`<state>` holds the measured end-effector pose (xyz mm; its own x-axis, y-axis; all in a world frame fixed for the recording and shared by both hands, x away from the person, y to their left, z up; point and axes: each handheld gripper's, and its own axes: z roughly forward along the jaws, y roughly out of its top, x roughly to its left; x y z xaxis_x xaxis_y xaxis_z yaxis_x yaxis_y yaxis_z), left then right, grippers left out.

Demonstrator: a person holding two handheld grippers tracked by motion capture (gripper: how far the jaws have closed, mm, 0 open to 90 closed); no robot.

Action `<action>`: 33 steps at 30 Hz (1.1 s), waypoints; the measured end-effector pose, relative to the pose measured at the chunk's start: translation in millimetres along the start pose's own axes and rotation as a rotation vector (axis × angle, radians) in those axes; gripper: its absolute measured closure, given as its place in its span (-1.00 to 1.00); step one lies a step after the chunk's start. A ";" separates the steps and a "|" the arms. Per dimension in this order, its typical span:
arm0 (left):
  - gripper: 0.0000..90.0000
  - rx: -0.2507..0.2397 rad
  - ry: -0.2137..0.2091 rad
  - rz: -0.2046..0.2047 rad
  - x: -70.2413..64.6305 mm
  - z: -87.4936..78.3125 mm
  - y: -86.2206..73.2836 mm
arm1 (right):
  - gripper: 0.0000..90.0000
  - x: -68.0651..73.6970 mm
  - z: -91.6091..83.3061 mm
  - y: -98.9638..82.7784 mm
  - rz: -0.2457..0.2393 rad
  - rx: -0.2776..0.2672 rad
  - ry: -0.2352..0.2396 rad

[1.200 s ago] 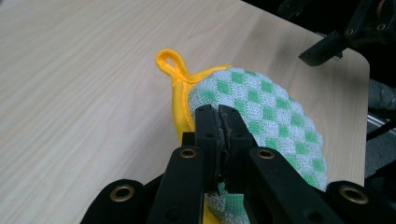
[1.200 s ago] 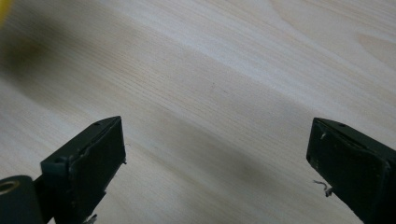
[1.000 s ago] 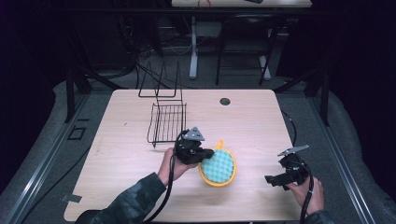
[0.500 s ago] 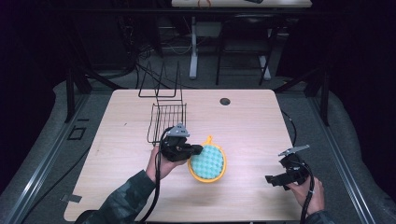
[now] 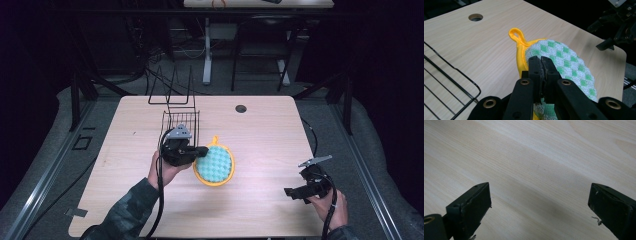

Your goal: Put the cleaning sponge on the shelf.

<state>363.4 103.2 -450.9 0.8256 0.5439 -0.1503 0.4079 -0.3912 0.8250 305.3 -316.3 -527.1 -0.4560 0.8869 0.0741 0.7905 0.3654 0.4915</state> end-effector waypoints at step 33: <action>0.96 -0.129 0.238 -0.072 47.3 -45.0 -14.2 | -0.91 -0.1 -0.5 0.3 0.000 0.007 0.004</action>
<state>379.2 167.9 -445.1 0.6754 0.7317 -0.0918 0.3967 -0.2556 0.8817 305.4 -316.4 -526.6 -0.4578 0.8857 0.0775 0.7933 0.3676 0.4854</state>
